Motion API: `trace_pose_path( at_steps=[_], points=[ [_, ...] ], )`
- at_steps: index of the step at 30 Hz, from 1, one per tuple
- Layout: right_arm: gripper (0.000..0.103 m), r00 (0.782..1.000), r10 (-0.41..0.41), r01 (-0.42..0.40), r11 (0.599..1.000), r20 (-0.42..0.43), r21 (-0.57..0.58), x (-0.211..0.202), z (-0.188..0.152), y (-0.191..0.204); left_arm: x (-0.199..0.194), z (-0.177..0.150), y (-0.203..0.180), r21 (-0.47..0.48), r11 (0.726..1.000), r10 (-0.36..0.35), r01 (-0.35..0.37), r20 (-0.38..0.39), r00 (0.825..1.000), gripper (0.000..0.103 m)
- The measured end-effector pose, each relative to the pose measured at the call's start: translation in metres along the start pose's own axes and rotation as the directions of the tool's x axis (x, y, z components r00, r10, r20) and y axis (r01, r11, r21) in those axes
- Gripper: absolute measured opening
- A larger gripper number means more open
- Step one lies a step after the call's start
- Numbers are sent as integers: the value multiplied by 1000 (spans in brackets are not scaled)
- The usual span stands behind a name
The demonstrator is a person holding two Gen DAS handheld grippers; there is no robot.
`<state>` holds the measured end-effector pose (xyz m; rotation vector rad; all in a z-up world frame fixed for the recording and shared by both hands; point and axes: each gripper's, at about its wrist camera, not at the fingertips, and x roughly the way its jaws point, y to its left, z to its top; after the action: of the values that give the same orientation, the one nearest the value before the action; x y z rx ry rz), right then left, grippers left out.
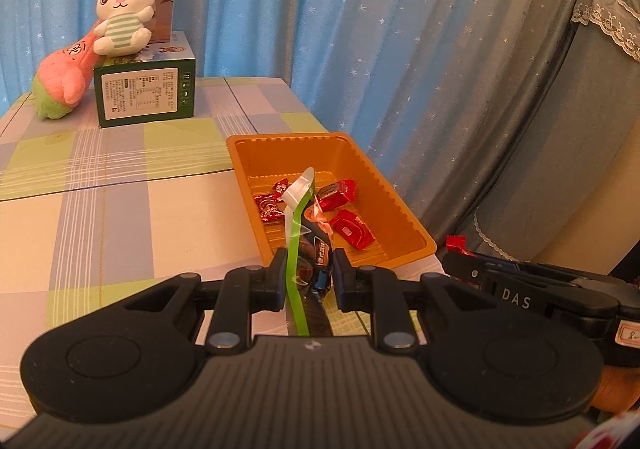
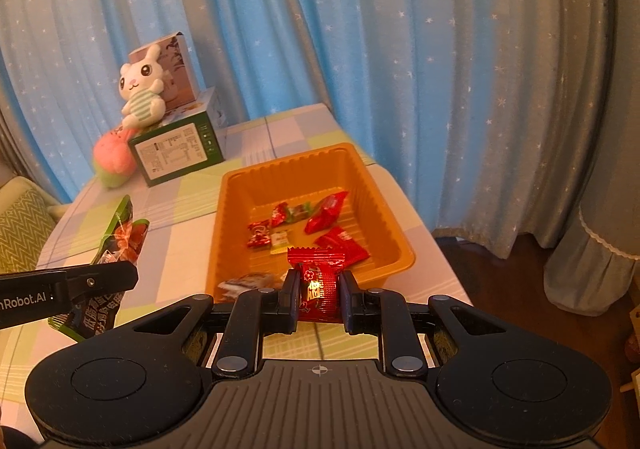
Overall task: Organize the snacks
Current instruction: 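Carry the green packet and red candy over the orange tray with both grippers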
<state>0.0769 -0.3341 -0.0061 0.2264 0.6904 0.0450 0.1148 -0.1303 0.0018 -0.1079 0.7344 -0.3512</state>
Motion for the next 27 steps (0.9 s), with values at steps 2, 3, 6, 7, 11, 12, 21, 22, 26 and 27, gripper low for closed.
trace_pose_path(
  at_steps=[2,3,6,7,11,12,21,22,26,27],
  points=[
    [21,1000,-2,2,1000,-1,0,3,2,-3,4,2,-1,1,1000,-4,4,-1,1000,20],
    [21,1000,-4,4,1000,-1,-1,4,3,-4,6,4,-2,3,1000,-6,6,-2,1000,20],
    [21,1000,-7,7,1000,-2,0,9,6,-8,12,7,-4,4,1000,-11,11,-4,1000,20],
    [21,1000,-9,9,1000,-3,0,11,7,-9,14,8,-4,4,1000,-13,13,-4,1000,20],
    [21,1000,-12,12,1000,-10,2,18,9,-13,22,12,-6,2,1000,-19,19,-6,1000,20],
    [21,1000,-13,13,1000,-11,2,20,10,-14,25,13,-6,2,1000,-20,20,-7,1000,20],
    [21,1000,-14,14,1000,-26,2,38,14,-19,44,17,-6,-14,999,-30,29,-18,999,20],
    [21,1000,-13,13,1000,-28,0,40,14,-20,47,17,-6,-16,999,-29,29,-21,999,20],
    [21,999,-9,9,1000,-37,-12,50,17,-21,56,19,-5,-24,999,-29,28,-26,999,20],
    [21,999,-8,8,1000,-40,-16,52,18,-21,58,20,-5,-25,999,-29,28,-27,999,20]
  ],
)
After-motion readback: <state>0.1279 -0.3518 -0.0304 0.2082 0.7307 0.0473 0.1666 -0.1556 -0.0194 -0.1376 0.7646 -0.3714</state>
